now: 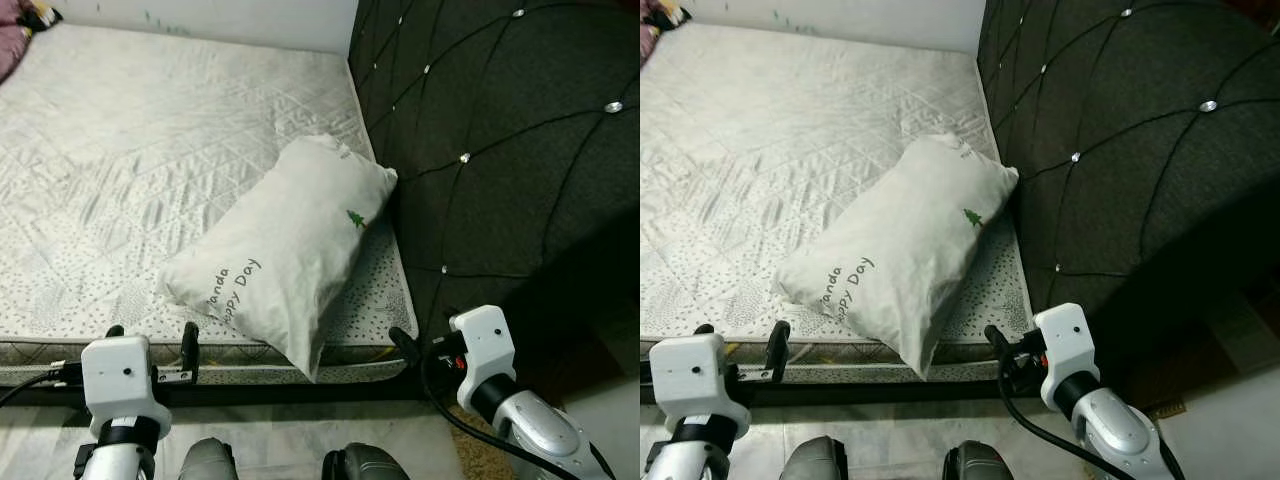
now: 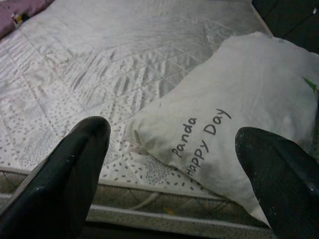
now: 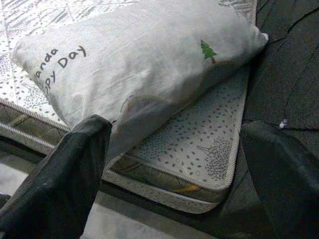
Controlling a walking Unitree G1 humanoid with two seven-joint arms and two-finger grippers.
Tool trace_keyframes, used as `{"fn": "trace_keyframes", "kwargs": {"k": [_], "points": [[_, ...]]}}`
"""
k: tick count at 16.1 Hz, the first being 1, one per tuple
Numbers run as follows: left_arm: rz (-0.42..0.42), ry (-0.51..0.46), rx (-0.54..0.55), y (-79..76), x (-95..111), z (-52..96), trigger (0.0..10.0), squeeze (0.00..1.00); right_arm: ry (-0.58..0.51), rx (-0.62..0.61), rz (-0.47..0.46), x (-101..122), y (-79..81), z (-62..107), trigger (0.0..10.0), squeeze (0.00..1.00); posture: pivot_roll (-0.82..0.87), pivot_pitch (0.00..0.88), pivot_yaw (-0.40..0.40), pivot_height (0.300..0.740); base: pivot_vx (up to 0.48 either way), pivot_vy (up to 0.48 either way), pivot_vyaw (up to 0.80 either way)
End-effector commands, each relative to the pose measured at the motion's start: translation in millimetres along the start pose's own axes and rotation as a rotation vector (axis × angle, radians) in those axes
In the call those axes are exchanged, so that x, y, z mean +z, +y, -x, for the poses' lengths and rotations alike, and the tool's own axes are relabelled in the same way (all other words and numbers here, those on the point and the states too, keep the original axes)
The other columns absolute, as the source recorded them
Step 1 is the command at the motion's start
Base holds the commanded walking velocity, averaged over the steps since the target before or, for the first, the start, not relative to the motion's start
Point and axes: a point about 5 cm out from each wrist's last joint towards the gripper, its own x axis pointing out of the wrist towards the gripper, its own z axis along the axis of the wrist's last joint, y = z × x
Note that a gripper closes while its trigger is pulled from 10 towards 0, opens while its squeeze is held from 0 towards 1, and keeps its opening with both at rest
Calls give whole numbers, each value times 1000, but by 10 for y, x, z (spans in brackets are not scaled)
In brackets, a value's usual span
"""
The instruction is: Clean up the room
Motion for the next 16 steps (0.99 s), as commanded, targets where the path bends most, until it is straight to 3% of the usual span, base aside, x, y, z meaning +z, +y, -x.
{"fn": "trace_keyframes", "kwargs": {"k": [1, 16], "points": [[0, 6, 1, -7, 20, 29, 10000, 0, -6, -3, 12, 58, -17, 47, 10000, 0, 2, 158, -100, 703, 0, 0, 0], [16, 13, 10, -28, 49, -15, 10000, 0, -8, 46, 12, 123, 35, 39, 10000, 0, -4, 162, -99, 703, 0, 0, 0]]}}
